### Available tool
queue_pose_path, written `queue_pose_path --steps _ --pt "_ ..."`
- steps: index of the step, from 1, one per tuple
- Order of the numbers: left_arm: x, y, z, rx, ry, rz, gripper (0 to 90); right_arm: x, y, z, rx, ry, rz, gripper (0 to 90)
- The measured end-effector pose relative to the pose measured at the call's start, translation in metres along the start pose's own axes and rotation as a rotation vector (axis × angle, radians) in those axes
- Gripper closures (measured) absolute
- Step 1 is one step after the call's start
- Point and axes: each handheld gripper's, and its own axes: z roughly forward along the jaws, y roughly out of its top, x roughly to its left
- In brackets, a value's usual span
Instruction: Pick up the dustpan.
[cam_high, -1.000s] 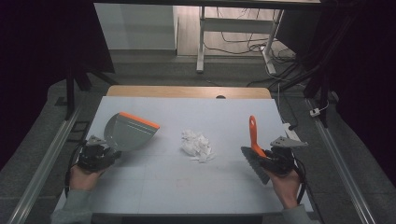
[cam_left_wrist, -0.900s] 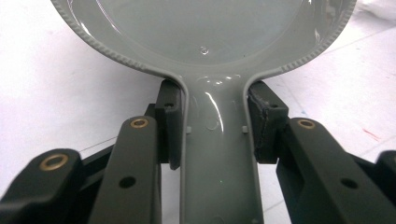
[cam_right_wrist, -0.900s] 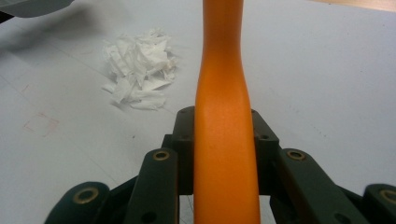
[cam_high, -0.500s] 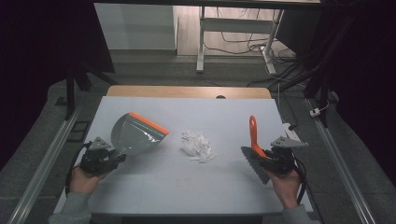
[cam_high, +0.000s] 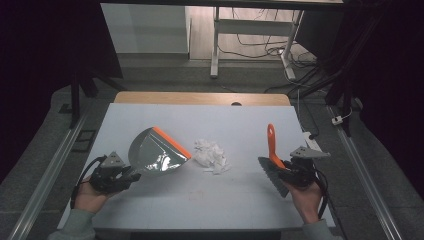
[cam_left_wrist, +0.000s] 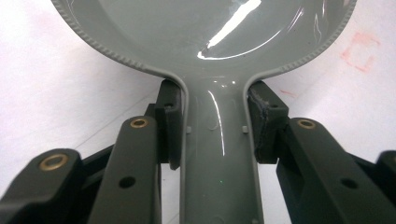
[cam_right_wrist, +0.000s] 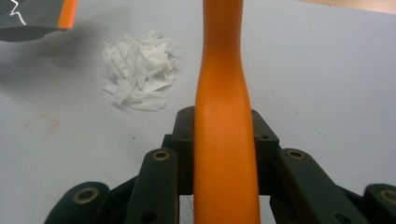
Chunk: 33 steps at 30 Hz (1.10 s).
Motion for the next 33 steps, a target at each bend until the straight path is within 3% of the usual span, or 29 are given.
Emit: queue_pose_path --steps 12,22,33 --pt "-0.018 0.002 0.015 0.072 -0.103 0.143 61.9 0.0 0.0 0.0 0.001 0.001 -0.002 70.2" --pt "-0.029 0.006 0.035 0.127 -0.147 0.182 61.9 0.002 0.0 0.003 0.007 0.003 -0.006 70.1" --pt "-0.032 0.007 0.045 0.159 -0.152 0.196 61.9 0.002 0.0 0.003 0.007 0.003 -0.005 70.2"
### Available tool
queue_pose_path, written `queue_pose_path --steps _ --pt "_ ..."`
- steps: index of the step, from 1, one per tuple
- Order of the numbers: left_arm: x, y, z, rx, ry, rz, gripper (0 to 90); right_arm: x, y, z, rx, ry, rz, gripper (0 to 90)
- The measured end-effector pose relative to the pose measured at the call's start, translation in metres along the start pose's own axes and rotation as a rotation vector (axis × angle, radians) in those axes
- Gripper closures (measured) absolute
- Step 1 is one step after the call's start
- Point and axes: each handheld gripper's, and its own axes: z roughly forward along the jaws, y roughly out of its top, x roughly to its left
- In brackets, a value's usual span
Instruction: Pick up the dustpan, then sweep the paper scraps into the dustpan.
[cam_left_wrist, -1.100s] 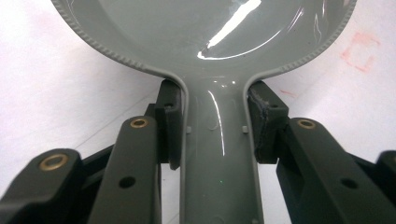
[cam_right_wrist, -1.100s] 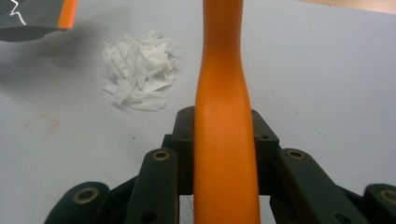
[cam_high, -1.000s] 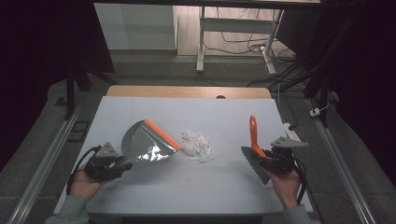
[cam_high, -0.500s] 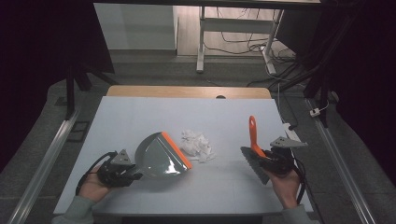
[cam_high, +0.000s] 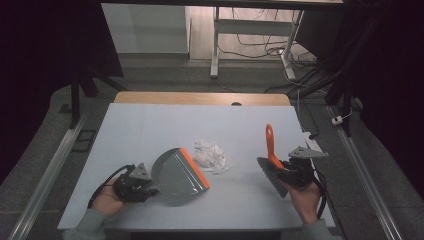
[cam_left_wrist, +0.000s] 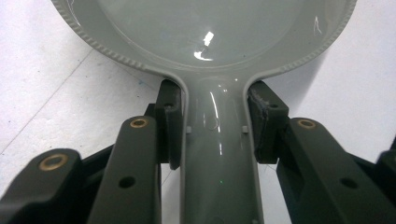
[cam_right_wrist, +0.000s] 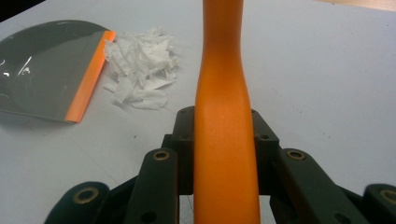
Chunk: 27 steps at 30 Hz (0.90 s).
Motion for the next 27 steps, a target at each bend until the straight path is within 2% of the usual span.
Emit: queue_pose_path --steps 9,20,25,27 --pt "0.002 0.0 0.002 0.002 -0.016 -0.007 61.9 0.0 0.001 0.0 -0.003 0.001 0.001 70.2" --pt "0.003 0.0 0.003 0.003 -0.018 -0.007 61.9 0.001 0.007 0.0 -0.028 0.004 0.002 70.2" --pt "0.003 0.0 0.003 0.004 -0.02 -0.008 61.9 0.003 0.019 0.009 -0.033 0.014 -0.015 70.2" --pt "0.003 0.0 0.004 0.004 -0.022 -0.01 61.9 0.008 0.03 0.021 -0.029 0.022 -0.027 70.2"
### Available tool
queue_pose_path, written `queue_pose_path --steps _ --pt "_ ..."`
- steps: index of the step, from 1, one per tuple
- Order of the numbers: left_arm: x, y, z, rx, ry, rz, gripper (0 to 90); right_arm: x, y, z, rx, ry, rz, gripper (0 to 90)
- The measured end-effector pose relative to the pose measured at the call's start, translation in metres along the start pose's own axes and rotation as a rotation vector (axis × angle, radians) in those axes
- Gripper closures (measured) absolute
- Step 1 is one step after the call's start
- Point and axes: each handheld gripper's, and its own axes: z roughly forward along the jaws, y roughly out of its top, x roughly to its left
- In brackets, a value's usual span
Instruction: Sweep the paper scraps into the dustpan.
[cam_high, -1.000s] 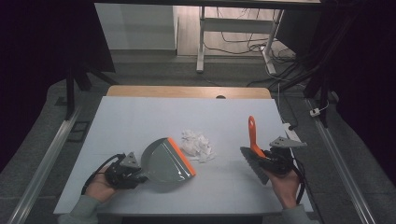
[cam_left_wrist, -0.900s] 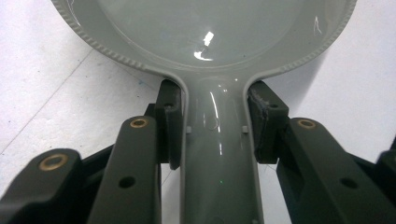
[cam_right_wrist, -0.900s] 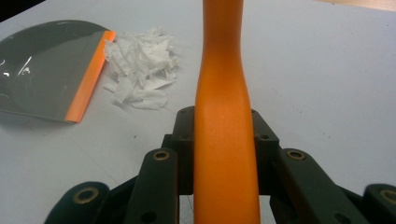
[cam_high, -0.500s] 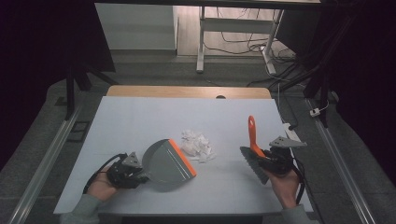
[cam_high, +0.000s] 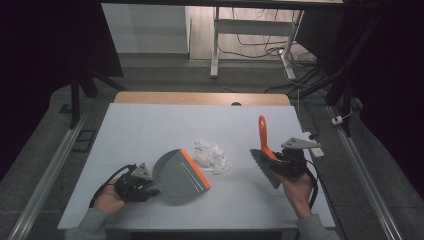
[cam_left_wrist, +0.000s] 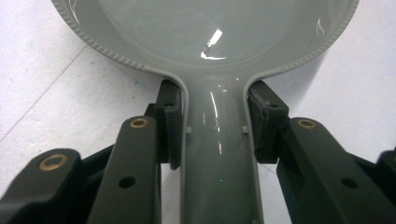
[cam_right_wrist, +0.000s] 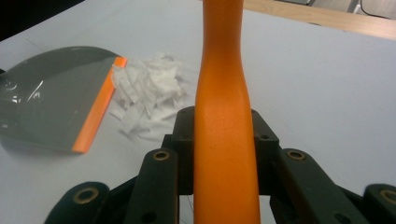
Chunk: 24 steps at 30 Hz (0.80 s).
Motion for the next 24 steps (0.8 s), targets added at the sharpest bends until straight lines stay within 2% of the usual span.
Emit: queue_pose_path --steps 1,2,4,5,9,10,11,18,24 --pt "0.0 0.0 0.0 0.0 -0.001 0.0 61.9 0.0 0.0 0.0 0.0 0.0 0.0 70.2" --pt "0.0 0.0 0.0 0.0 -0.002 0.001 61.9 0.004 0.007 0.01 0.005 0.007 -0.01 70.2" --pt "0.001 0.0 0.001 0.0 -0.004 0.002 61.9 0.006 0.01 0.015 0.009 0.009 -0.017 70.2" --pt "0.001 0.0 0.001 -0.001 -0.004 0.003 61.9 0.01 0.018 0.025 0.013 0.015 -0.024 70.2" --pt "0.001 0.0 0.001 -0.003 -0.007 0.004 61.9 0.014 0.031 0.045 0.022 0.029 -0.016 70.2" --pt "0.002 0.0 0.002 -0.003 -0.009 0.004 61.9 0.014 0.031 0.045 0.022 0.029 -0.016 70.2" --pt "0.002 0.0 0.002 -0.001 -0.013 0.006 61.9 0.015 0.036 0.055 0.034 0.033 -0.008 70.1" --pt "0.004 0.001 0.003 -0.004 -0.025 0.01 61.9 0.015 0.046 0.078 0.062 0.035 0.022 70.2" --pt "0.003 0.002 0.005 -0.007 -0.023 0.016 61.9 0.009 0.053 0.099 0.089 0.02 0.044 70.2"
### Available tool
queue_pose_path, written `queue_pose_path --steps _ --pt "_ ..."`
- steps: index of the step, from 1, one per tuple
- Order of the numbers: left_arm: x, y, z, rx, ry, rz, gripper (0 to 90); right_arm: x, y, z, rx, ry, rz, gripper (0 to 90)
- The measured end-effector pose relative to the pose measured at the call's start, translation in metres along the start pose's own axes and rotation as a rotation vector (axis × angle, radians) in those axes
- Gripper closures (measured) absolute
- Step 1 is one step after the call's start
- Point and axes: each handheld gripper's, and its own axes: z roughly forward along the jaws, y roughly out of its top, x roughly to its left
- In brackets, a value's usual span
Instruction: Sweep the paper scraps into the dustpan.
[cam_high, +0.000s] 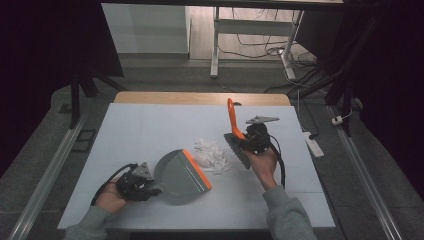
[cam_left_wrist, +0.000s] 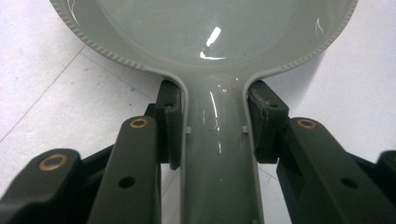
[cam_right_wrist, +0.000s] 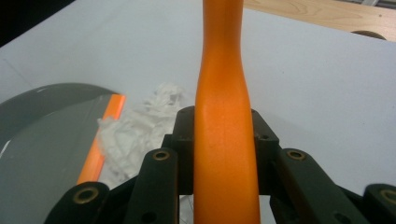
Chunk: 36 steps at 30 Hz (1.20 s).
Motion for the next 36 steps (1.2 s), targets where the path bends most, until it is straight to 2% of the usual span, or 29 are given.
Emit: queue_pose_path --steps 10,21,28,32,36 --pt "0.001 0.001 0.001 -0.004 -0.006 0.0 61.9 -0.004 0.013 0.031 0.033 -0.014 0.02 70.2" --pt "0.001 0.001 0.001 -0.008 -0.005 0.006 61.9 -0.001 0.033 0.059 0.082 -0.027 -0.016 70.2" --pt "0.001 0.001 0.002 -0.007 -0.007 0.003 61.8 0.001 0.034 0.075 0.111 -0.041 -0.043 70.2" --pt "0.001 0.001 0.002 -0.008 -0.009 0.0 61.9 0.003 0.033 0.083 0.131 -0.033 -0.045 70.1" --pt "0.002 0.001 0.002 -0.009 -0.011 0.0 61.9 0.006 0.033 0.089 0.15 -0.031 -0.069 70.1"
